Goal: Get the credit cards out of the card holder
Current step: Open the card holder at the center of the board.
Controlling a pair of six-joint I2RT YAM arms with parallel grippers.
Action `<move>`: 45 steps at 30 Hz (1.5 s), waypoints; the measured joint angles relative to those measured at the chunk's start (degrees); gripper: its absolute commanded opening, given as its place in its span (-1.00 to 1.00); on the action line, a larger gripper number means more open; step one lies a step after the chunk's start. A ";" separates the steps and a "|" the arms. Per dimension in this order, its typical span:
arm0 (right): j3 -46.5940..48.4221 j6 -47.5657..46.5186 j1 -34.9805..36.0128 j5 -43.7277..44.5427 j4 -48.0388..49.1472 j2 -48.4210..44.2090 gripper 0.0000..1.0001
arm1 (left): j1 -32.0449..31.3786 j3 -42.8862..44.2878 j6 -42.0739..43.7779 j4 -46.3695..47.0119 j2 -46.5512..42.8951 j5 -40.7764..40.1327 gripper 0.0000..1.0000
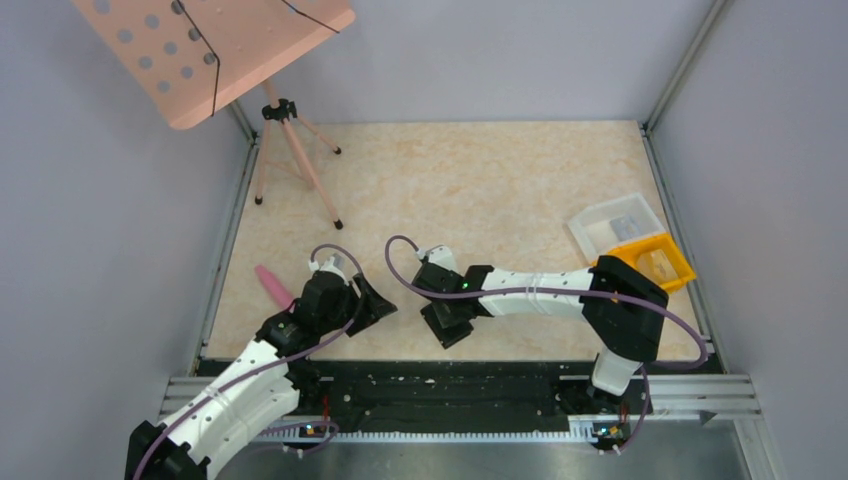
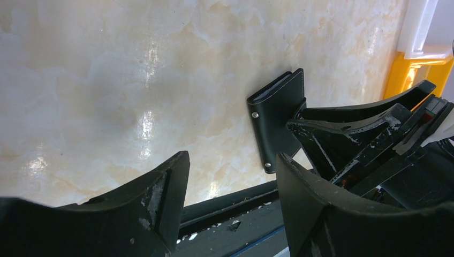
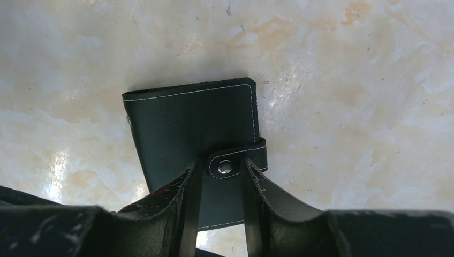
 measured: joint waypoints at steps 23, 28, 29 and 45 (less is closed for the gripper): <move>-4.48 4.35 0.24 -1.75 5.90 -5.07 -1.00 | -0.20 -0.02 -0.02 2.12 3.23 2.38 0.25; -4.87 6.51 -0.79 -4.55 8.44 -8.20 -1.00 | -0.39 -0.07 0.02 3.52 4.79 3.10 0.26; -5.31 7.13 -1.27 -5.14 9.11 -9.40 -1.00 | -0.39 -0.07 0.13 3.63 5.57 3.30 0.27; -17.25 13.75 -9.51 -9.53 15.50 -27.52 -1.00 | -0.83 4.28 3.28 5.60 11.80 5.49 0.69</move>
